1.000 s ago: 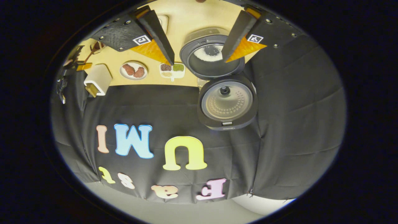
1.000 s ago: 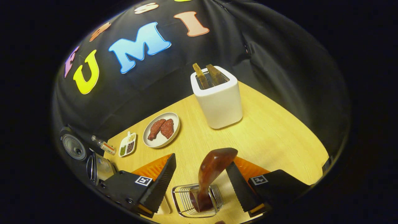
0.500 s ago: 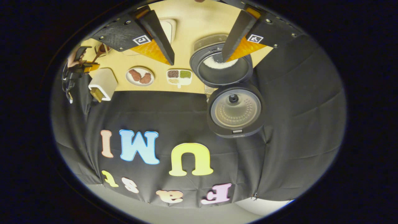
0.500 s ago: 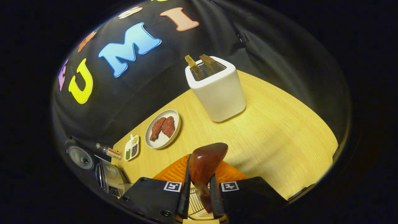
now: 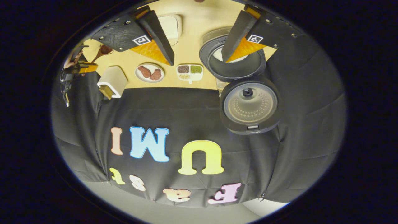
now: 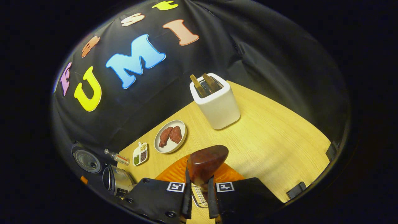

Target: Close the left gripper, press the button to open the rice cooker; take a wooden spoon from the chopstick holder with the right hand, scoop a spoonful of rice and pour it into the rice cooker, then put the wooden spoon back into the chopstick holder.

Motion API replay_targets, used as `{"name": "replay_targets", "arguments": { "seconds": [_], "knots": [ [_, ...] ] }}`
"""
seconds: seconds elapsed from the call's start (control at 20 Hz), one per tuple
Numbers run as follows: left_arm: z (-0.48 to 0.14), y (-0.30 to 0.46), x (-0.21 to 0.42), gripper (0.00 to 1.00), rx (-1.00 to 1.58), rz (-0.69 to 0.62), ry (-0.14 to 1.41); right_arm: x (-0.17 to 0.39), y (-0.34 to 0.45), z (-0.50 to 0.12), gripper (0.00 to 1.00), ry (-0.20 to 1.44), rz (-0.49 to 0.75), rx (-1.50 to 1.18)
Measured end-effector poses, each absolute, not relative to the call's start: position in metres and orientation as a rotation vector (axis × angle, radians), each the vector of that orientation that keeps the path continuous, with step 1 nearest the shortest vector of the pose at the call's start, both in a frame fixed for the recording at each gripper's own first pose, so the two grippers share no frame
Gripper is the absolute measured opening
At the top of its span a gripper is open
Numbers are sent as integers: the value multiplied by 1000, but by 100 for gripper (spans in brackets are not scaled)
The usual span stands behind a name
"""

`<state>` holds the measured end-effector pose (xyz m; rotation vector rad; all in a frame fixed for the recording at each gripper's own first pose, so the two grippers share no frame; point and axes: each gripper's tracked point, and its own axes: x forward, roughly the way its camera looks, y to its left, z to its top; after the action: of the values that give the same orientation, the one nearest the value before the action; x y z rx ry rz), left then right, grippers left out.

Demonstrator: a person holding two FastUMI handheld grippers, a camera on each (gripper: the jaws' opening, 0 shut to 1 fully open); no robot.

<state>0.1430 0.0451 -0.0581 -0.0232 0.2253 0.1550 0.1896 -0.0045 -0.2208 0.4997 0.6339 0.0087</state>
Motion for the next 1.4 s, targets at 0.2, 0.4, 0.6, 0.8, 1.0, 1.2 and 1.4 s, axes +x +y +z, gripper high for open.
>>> {"name": "replay_targets", "arguments": {
  "seconds": [0.2,0.4,0.6,0.8,1.0,1.2,1.4],
  "knots": [
    [-51,64,142,96,12,126,202,176,-9,-188,23,569,-31,453],
    [-32,80,143,96,-15,70,144,160,-7,-155,23,512,-60,434],
    [-34,107,143,96,-36,68,104,150,9,-121,22,446,-51,397],
    [-50,128,133,96,-72,71,112,148,39,-91,23,401,-12,365],
    [-65,152,119,96,-87,97,126,146,84,-81,23,383,63,401],
    [-74,173,106,96,-108,134,139,152,110,-84,23,388,95,374],
    [-78,184,99,96,-105,146,134,148,141,-90,23,400,142,357]
  ]
}}
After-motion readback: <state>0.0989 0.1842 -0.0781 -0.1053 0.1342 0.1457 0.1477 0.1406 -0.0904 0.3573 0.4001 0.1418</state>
